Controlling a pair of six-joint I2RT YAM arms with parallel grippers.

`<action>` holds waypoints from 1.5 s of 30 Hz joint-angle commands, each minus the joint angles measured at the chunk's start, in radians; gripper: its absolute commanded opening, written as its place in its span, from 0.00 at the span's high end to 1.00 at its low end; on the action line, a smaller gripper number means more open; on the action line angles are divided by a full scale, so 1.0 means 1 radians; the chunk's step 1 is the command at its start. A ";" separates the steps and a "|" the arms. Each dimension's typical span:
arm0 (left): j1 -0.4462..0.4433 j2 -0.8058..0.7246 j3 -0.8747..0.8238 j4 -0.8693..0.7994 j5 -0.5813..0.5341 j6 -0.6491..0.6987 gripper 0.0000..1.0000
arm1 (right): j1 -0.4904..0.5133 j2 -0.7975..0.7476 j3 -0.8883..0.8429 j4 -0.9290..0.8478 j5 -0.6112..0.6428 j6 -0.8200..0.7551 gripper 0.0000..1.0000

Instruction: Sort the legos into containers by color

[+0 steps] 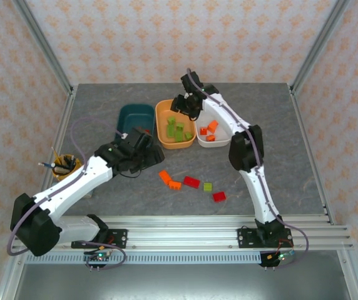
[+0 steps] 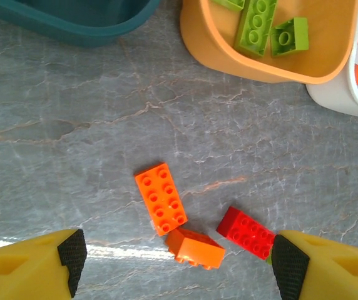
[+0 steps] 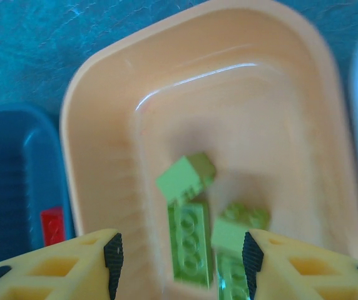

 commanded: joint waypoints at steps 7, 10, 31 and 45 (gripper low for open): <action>-0.090 0.226 0.213 -0.114 0.001 -0.299 0.20 | 0.003 -0.685 -0.751 0.237 0.119 -0.041 0.45; -0.153 0.298 0.260 -0.080 0.004 -0.413 0.19 | 0.012 -0.908 -1.002 0.283 0.095 -0.031 0.44; -0.308 0.676 0.423 -0.052 0.113 -0.979 0.29 | 0.111 -1.628 -1.405 -0.014 0.165 0.130 0.42; -0.313 0.773 0.470 -0.085 0.097 -1.001 0.49 | 0.111 -1.608 -1.385 -0.039 0.159 0.089 0.41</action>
